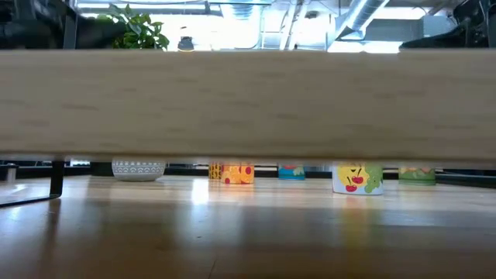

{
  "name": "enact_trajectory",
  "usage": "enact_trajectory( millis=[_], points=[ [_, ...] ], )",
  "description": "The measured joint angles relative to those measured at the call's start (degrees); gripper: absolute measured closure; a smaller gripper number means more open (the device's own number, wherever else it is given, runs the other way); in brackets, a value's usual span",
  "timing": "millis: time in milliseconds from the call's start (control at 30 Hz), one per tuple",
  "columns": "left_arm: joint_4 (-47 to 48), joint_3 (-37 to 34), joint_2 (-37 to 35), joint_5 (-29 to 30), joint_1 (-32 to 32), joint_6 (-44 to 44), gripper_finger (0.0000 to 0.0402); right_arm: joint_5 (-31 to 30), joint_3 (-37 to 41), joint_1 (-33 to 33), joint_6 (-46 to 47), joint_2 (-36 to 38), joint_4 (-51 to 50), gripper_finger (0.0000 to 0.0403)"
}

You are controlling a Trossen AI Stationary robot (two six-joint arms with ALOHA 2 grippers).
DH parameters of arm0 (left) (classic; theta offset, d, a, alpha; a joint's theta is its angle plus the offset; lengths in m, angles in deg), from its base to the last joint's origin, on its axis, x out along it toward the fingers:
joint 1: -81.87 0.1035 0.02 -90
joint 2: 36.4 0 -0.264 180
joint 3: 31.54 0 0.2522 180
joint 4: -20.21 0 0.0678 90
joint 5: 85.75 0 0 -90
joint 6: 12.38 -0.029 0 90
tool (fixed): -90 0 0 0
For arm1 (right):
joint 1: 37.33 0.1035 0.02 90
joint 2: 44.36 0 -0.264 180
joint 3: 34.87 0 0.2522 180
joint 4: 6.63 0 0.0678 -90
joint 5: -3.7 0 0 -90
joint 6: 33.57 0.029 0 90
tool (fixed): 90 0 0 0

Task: Pick and place cans onto a shelf
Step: Put the canned green beans on the shelf

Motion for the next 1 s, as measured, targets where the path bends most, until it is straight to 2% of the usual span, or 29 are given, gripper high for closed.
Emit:
enact_trajectory(
  millis=[133, 300, 1000],
  points=[
    [11.0, 0.0, 0.0, -0.1, 0.0, 0.0, 0.0402, 0.0, 0.0, 0.0, 0.0, 0.0, -2.7, 0.0344],
    [11.1, 0.1, 1.5, -1.6, 0.0, 0.1, 0.0401, 0.1, -0.2, 0.0, 0.0, 0.0, -5.0, 0.0344],
    [11.1, 0.1, 1.6, -1.5, 0.0, 0.1, 0.0401, 0.1, -0.2, 0.0, 0.0, 0.0, -5.5, 0.0344]
  ],
)
